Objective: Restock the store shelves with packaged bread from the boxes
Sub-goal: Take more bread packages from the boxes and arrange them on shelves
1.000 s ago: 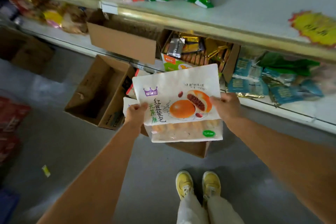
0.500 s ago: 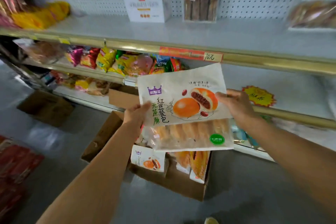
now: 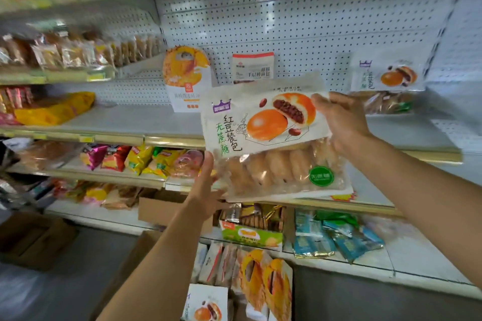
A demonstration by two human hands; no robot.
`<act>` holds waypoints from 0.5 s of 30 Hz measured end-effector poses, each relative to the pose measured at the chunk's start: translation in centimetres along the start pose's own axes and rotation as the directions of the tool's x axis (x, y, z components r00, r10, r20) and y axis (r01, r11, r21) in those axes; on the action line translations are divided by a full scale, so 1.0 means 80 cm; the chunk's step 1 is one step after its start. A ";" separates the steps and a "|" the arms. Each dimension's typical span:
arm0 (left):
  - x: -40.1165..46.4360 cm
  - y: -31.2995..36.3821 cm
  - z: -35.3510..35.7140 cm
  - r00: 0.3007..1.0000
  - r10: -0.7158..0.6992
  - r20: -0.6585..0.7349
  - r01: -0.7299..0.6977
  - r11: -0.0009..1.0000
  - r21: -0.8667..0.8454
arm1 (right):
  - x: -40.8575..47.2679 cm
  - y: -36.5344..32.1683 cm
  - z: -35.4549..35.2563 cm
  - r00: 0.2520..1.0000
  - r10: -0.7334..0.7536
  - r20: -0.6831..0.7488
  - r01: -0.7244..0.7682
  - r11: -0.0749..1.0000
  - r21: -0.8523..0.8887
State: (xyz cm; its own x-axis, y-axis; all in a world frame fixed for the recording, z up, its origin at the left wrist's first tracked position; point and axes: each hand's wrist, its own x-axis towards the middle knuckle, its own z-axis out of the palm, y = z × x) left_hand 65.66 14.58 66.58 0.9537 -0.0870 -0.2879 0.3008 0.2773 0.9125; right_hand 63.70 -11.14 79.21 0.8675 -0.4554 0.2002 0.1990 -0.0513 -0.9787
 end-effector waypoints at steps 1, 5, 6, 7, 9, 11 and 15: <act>-0.001 -0.004 0.008 0.998 -0.036 0.048 0.037 0.999 -0.012 | 0.003 -0.002 -0.003 0.999 0.016 -0.034 -0.015 1.000 0.020; 0.013 -0.001 0.020 0.995 -0.039 0.095 0.037 0.999 0.025 | 0.009 0.002 -0.023 0.973 0.163 -0.163 -0.149 0.984 0.095; 0.017 0.002 0.022 0.995 -0.029 0.096 0.024 0.998 0.061 | 0.010 0.004 -0.031 0.967 0.181 -0.181 -0.166 0.981 0.098; 0.021 0.004 0.023 0.995 -0.023 0.093 0.015 0.996 0.084 | 0.013 0.010 -0.038 0.958 0.205 -0.200 -0.188 0.977 0.100; 0.031 0.007 0.029 0.996 -0.021 0.083 0.013 0.996 0.093 | 0.021 0.021 -0.054 0.941 0.248 -0.232 -0.223 0.966 0.128; 0.040 0.009 0.041 0.997 -0.018 0.081 0.009 0.993 0.117 | 0.026 0.026 -0.069 0.925 0.294 -0.241 -0.265 0.953 0.149; 0.057 0.007 0.076 0.998 -0.055 0.025 0.050 0.985 0.168 | 0.039 0.028 -0.095 0.910 0.308 -0.276 -0.292 0.951 0.099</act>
State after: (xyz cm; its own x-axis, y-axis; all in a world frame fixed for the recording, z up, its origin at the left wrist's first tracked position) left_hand 70.16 8.55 67.56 0.9355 -0.1260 -0.3302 0.3438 0.1078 0.9328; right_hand 63.41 -19.48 77.26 0.7252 -0.6758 -0.1321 -0.0189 0.1722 -0.9849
